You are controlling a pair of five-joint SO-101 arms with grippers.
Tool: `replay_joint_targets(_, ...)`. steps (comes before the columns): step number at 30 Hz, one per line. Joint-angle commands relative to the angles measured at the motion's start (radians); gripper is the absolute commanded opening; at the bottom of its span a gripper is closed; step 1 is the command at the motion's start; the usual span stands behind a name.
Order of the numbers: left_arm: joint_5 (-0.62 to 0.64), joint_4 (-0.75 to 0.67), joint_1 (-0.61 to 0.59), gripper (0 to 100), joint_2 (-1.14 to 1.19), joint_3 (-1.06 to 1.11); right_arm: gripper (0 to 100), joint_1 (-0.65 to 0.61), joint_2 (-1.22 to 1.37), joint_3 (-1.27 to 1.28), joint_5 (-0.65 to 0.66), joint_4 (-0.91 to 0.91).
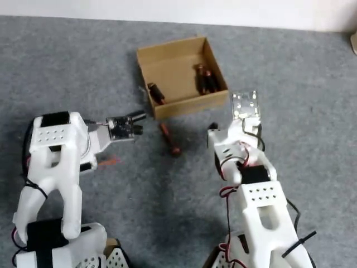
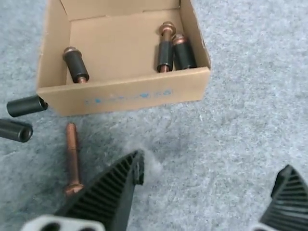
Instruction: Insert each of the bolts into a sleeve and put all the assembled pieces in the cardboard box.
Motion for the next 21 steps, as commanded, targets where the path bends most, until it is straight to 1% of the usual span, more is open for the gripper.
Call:
replay_joint_targets(1, -0.456, 0.040, -0.004, 1, -0.002, -0.085, 38.2, -0.007, -0.018, 0.008, -0.005, -0.061)
replay_joint_targets(4, -0.446, 0.040, -0.005, 1, -0.002, -0.087, 38.2, -0.007, -0.018, 0.008, -0.005, -0.061)
replay_joint_targets(5, -0.405, 0.040, -0.008, 3, -0.002, -0.091, 38.2, -0.008, -0.018, 0.007, -0.005, -0.061)
replay_joint_targets(6, -0.350, 0.040, -0.008, 6, -0.002, -0.093, 38.2, -0.008, -0.018, 0.007, -0.005, -0.061)
replay_joint_targets(9, -0.163, 0.032, -0.012, 21, -0.008, -0.096, 38.2, -0.008, -0.018, 0.007, -0.005, -0.061)
replay_joint_targets(10, -0.100, 0.015, -0.004, 21, -0.008, -0.105, 38.2, -0.008, -0.018, 0.007, -0.005, -0.061)
replay_joint_targets(12, 0.055, -0.017, 0.021, 19, -0.005, -0.122, 38.2, -0.008, -0.018, 0.008, -0.005, -0.061)
replay_joint_targets(13, 0.158, -0.038, 0.036, 18, -0.005, -0.128, 38.2, -0.008, -0.018, 0.008, -0.005, -0.061)
replay_joint_targets(14, 0.292, -0.063, 0.047, 18, -0.004, -0.130, 38.2, -0.008, -0.018, 0.008, -0.005, -0.061)
replay_joint_targets(15, 0.451, -0.084, 0.050, 17, -0.010, -0.131, 38.2, -0.008, -0.018, 0.008, -0.005, -0.061)
replay_joint_targets(17, 0.813, -0.103, 0.045, 18, -0.010, -0.142, 38.2, -0.008, -0.018, 0.008, -0.005, -0.061)
replay_joint_targets(21, 1.594, -0.066, 0.035, 18, -0.001, -0.136, 38.2, -0.008, -0.018, 0.008, -0.003, -0.061)
